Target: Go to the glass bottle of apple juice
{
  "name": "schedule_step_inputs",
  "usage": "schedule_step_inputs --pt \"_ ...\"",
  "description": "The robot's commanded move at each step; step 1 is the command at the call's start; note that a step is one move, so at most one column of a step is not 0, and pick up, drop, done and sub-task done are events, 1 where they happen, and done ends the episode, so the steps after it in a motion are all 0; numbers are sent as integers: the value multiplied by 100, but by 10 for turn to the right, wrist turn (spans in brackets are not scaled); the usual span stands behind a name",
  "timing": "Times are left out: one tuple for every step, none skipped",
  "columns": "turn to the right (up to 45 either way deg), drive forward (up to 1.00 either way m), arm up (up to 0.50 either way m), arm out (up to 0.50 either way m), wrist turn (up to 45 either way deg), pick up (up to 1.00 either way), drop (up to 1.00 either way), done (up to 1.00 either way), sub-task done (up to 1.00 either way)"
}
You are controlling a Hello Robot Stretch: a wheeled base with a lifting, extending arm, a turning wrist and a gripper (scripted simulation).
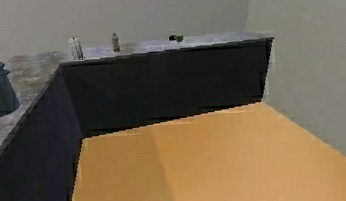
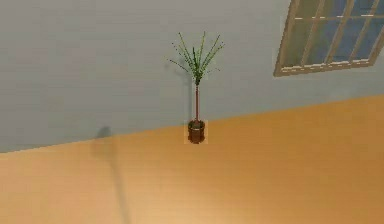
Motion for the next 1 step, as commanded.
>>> schedule_step_inputs --pt "-30 0 0 0 0 0 0 0 0"
